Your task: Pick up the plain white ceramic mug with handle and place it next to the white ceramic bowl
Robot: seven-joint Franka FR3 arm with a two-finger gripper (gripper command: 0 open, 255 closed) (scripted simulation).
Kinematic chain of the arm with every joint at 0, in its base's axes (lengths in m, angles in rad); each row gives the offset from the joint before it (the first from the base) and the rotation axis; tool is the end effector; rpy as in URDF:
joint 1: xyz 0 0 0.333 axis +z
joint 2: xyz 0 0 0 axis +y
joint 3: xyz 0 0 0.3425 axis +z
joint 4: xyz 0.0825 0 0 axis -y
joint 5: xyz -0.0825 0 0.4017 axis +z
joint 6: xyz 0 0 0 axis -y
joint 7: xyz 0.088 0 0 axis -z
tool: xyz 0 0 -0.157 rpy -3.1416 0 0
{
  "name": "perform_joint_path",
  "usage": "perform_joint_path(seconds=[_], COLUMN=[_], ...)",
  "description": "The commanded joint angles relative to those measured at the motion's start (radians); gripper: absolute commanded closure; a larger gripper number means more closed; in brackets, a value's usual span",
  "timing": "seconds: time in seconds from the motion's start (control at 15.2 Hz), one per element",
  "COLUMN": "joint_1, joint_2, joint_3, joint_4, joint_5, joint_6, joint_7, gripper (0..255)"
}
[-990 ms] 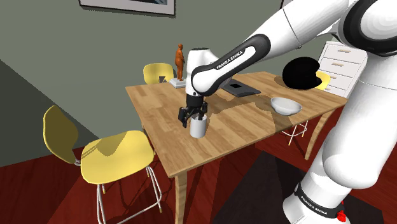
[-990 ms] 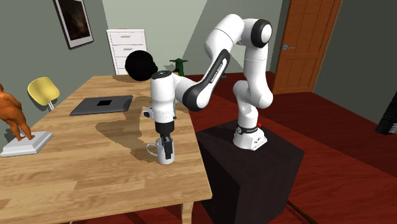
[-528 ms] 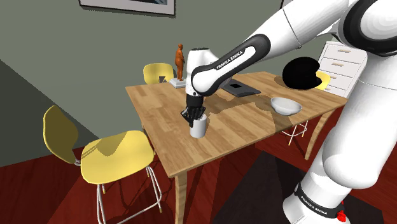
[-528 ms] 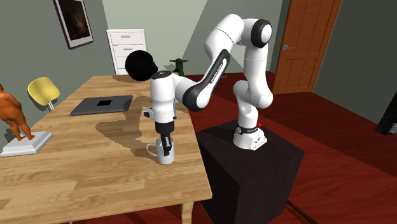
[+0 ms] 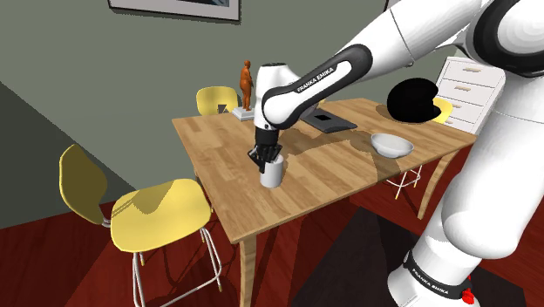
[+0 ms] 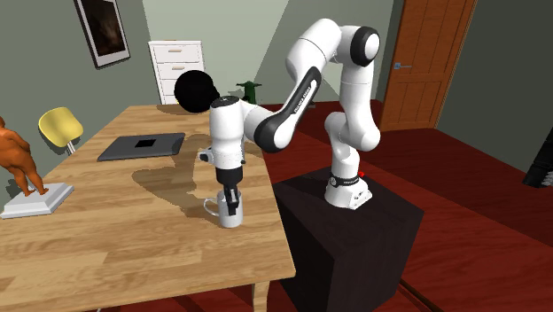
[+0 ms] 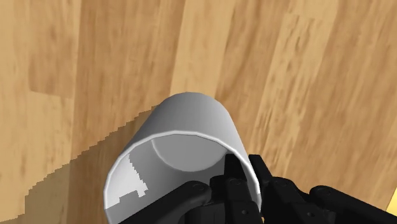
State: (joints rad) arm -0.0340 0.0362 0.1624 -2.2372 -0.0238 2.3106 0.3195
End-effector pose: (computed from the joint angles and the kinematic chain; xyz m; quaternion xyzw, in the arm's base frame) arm 0.5442 0.0689 0.3223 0.9960 -0.0877 0.0197 0.0017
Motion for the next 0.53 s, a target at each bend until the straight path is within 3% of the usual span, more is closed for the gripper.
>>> perform_joint_path(seconds=[0.0, 0.46], joint_1=[-0.001, -0.001], joint_2=[-0.013, -0.061], joint_3=[-0.001, -0.001], joint_4=[0.009, 0.055], joint_5=[0.003, 0.014], joint_6=[-0.023, -0.115], joint_7=[-0.004, -0.012], gripper=[255, 255])
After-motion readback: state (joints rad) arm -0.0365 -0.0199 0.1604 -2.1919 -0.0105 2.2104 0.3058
